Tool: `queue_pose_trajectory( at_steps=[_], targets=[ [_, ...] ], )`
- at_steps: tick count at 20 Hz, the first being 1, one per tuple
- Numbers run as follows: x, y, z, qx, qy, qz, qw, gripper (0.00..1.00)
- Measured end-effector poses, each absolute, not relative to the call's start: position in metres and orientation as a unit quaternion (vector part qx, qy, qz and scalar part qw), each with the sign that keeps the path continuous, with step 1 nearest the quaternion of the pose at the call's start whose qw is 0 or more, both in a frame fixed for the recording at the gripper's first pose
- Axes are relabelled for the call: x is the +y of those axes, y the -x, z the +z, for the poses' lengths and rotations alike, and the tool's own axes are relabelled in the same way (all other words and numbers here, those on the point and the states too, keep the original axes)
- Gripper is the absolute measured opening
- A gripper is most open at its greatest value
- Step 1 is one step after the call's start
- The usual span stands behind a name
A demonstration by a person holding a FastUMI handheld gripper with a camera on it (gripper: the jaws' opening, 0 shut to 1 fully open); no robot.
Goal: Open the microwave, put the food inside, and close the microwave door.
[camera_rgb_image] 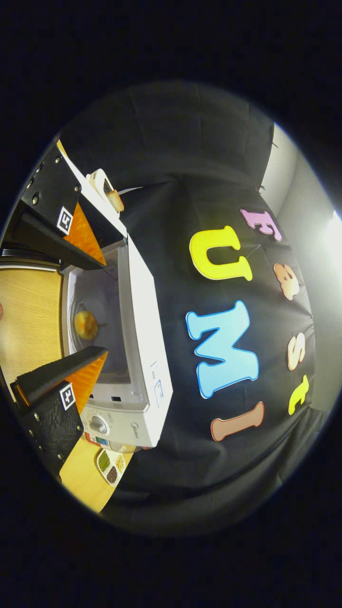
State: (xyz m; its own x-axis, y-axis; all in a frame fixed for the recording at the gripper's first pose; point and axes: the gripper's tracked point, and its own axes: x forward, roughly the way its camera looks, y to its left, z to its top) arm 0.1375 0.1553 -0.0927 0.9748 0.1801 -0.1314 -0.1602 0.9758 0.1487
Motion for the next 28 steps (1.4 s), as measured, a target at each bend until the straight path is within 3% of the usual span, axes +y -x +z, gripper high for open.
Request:
queue_pose_trajectory(
  at_steps=[8, 18, 22, 23, 26, 28],
  targets=[
    [0.176, -0.068, -0.039, 0.061, -0.055, 0.159, 0.984, 0.97],
    [0.279, 0.006, -0.031, 0.069, -0.031, 0.329, 0.941, 0.97],
    [0.318, 0.04, -0.042, 0.083, -0.029, 0.388, 0.917, 0.92],
    [0.326, 0.048, -0.046, 0.087, -0.03, 0.4, 0.912, 0.84],
    [0.345, 0.071, -0.059, 0.104, -0.022, 0.432, 0.896, 0.83],
    [0.353, 0.082, -0.071, 0.118, -0.026, 0.443, 0.889, 0.63]
  ],
)
